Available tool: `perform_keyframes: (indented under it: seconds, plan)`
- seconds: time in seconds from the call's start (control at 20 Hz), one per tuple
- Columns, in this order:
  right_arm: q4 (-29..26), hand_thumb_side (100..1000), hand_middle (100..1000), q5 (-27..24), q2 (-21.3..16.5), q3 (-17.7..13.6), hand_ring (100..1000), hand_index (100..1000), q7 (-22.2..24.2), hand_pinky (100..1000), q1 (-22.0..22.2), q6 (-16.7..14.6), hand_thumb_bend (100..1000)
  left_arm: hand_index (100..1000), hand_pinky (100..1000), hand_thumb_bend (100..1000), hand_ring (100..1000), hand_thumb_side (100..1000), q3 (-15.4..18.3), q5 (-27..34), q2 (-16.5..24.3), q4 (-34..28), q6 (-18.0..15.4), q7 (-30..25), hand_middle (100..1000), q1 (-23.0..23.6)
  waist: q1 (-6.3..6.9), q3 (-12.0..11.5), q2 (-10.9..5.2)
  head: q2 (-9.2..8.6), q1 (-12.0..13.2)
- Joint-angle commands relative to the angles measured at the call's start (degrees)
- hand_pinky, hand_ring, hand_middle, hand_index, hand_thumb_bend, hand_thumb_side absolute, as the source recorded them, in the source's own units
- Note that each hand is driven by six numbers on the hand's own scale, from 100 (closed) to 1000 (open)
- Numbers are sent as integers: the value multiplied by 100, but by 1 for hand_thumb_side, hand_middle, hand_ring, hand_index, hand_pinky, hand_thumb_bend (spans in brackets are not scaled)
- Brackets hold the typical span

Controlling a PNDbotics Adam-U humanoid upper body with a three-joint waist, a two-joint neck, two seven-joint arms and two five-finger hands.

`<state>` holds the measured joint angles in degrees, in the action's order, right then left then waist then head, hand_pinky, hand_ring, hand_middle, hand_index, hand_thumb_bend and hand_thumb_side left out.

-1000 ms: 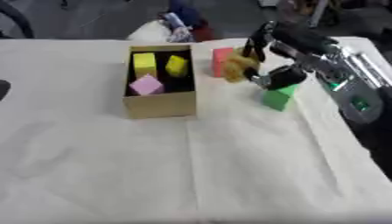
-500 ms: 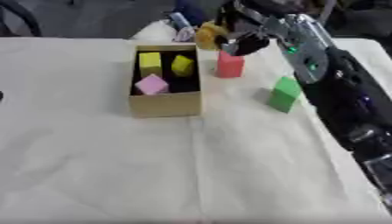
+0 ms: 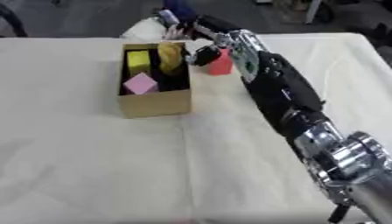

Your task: Pick up objects on the table and place them in the box.

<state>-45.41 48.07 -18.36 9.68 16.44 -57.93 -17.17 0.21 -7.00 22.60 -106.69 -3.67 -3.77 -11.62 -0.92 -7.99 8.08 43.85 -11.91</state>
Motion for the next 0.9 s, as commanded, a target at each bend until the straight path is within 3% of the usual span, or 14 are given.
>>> perform_keyframes:
  seconds: [0.05, 0.2, 0.45, 0.7, 0.9]
  plan:
    - [-353, 491, 858, 76, -103, 88, 757, 997, 161, 748, -129, -40, 267, 770, 726, 586, 602, 491, 22, -5, 41, -76, -2, -38, 601, -58, -23, 39, -11, 25, -11]
    - [-801, 393, 859, 44, -232, 230, 764, 996, 329, 754, -86, -122, 247, 770, 726, 583, 602, 492, 33, -20, 46, -66, -3, -44, 601, -39, -40, 130, -35, 27, 28]
    - [-1700, 379, 870, -472, -797, 424, 778, 1000, 856, 765, 174, -172, 242, 770, 727, 581, 602, 494, 93, -57, 86, -50, 6, -2, 601, 49, -74, 346, -83, 27, 149]
    - [-2813, 361, 925, -1590, -1682, 623, 834, 1000, 1762, 798, 833, -41, 242, 772, 729, 569, 604, 499, 126, -86, 110, -38, 6, 1, 603, 113, -85, 575, -98, 27, 263]
    - [-3516, 366, 954, -2067, -2252, 653, 867, 1000, 2459, 816, 1433, 207, 283, 774, 731, 560, 605, 501, 136, -96, 107, -28, -3, -28, 604, 126, -74, 652, -87, 27, 321]
